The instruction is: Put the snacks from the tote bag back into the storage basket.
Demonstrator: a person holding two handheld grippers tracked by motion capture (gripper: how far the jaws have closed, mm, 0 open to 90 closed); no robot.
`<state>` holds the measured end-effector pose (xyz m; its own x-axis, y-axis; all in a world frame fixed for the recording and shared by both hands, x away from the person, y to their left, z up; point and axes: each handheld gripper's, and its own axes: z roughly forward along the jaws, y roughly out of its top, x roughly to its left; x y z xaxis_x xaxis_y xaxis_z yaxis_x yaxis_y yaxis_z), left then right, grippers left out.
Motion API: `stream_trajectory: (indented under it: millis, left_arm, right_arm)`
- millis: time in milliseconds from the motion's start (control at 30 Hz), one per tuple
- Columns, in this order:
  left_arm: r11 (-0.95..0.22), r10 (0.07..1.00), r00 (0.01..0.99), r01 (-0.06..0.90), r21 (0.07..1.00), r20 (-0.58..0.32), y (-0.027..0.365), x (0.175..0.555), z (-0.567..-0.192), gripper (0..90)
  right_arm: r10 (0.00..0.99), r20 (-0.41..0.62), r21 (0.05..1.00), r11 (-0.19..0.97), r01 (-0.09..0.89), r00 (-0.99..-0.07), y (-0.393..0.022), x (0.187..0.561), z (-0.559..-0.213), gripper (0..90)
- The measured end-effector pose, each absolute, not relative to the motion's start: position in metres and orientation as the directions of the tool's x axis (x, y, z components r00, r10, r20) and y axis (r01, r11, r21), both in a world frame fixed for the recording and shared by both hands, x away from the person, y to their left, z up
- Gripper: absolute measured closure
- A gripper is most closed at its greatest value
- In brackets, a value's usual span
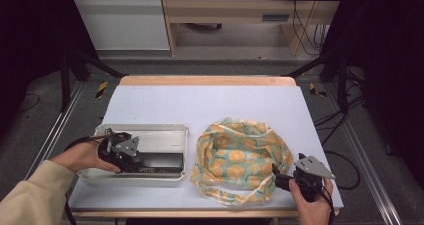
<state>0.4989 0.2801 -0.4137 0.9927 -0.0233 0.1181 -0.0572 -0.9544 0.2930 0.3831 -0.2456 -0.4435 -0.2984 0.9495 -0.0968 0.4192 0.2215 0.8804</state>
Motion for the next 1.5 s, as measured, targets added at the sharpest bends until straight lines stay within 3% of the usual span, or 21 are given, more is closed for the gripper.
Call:
stream_trajectory:
  millis: [733,1133,1500]
  left_arm:
    - [-0.952,-0.013,0.994,-0.044,0.302,0.104,0.2825,0.502,-0.4174,41.3]
    - [-0.939,0.068,0.994,0.034,0.342,0.087,0.2811,0.4989,-0.4134,16.1]
    - [-0.934,0.084,0.993,0.051,0.353,0.08,0.2812,0.4952,-0.4128,7.8]
  right_arm:
    - [0.95,-0.087,0.877,0.216,0.429,-0.301,-0.245,0.3836,-0.444,7.6]
    - [0.949,-0.082,0.876,0.214,0.432,-0.304,-0.2443,0.3835,-0.444,7.3]
    - [0.949,-0.082,0.874,0.215,0.435,-0.304,-0.2442,0.3838,-0.4442,7.0]
